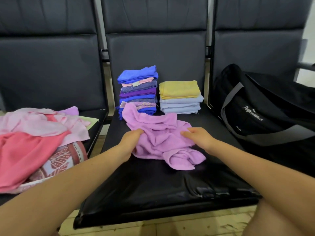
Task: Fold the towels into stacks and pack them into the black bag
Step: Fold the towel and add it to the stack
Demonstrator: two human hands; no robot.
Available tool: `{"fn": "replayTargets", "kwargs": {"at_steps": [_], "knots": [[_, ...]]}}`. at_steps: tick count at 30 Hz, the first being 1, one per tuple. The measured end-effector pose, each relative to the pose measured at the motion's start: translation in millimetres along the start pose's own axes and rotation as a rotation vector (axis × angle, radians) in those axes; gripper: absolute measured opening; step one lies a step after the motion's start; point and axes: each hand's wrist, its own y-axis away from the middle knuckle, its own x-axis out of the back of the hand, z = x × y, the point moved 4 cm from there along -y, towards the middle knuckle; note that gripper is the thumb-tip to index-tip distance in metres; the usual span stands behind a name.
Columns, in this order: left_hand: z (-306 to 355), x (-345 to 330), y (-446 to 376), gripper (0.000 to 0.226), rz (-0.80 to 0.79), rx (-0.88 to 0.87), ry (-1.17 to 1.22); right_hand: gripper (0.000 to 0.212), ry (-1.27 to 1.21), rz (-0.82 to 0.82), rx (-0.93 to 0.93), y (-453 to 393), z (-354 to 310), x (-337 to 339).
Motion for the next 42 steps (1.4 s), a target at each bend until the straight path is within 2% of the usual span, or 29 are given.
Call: {"fn": "replayTargets", "kwargs": {"at_steps": [2,5,8,11,13,15,17,18,21,23,24,28,32,35,37,39,41,42], "knots": [[10,6,0,0.037,0.017,-0.044,0.179,0.018,-0.058,0.076,0.011,2,-4,12],[31,9,8,0.037,-0.079,-0.045,0.448,0.026,-0.37,0.091,-0.023,3,-12,29],[48,5,12,0.033,-0.202,-0.073,0.498,0.022,-0.557,0.01,-0.04,6,-28,35],[60,8,13,0.042,-0.282,-0.131,0.544,0.024,-0.752,-0.07,-0.058,3,-39,34],[62,13,11,0.047,-0.282,-0.154,0.484,0.026,-0.882,-0.042,-0.06,-2,-40,37],[57,20,5,0.041,-0.214,-0.194,0.387,0.023,-0.918,0.068,-0.094,-8,-30,39],[44,28,1,0.036,-0.182,-0.219,0.295,0.017,-0.778,0.136,-0.175,-12,-11,36],[37,31,1,0.038,-0.182,-0.216,0.233,0.02,-0.655,0.116,-0.224,-14,0,31],[10,43,-6,0.067,-0.181,-0.157,-0.105,0.04,-0.223,-0.055,-0.32,-8,18,13],[-4,51,-13,0.085,-0.142,-0.106,-0.346,0.048,-0.084,-0.084,-0.291,-6,14,4],[-7,53,-13,0.084,-0.109,-0.091,-0.419,0.049,-0.055,-0.068,-0.265,-5,10,1],[-8,53,-5,0.059,-0.035,-0.111,-0.56,0.043,0.059,-0.025,-0.21,0,-7,-9],[-11,42,13,0.054,-0.108,-0.118,-0.848,0.053,0.227,-0.197,-0.312,12,-5,-32],[-17,34,24,0.05,-0.175,-0.225,-1.138,0.046,0.578,-0.274,-0.23,17,-4,-50],[-20,31,25,0.045,-0.231,-0.329,-1.173,0.042,0.735,-0.297,-0.162,16,-11,-58],[-22,33,25,0.034,-0.267,-0.332,-1.068,0.034,0.756,-0.298,-0.133,12,-15,-62],[-18,35,25,0.02,-0.252,-0.259,-0.799,0.025,0.715,-0.327,-0.166,7,-12,-61],[-13,36,27,0.015,-0.234,-0.228,-0.587,0.02,0.67,-0.365,-0.216,6,-8,-61]]}}
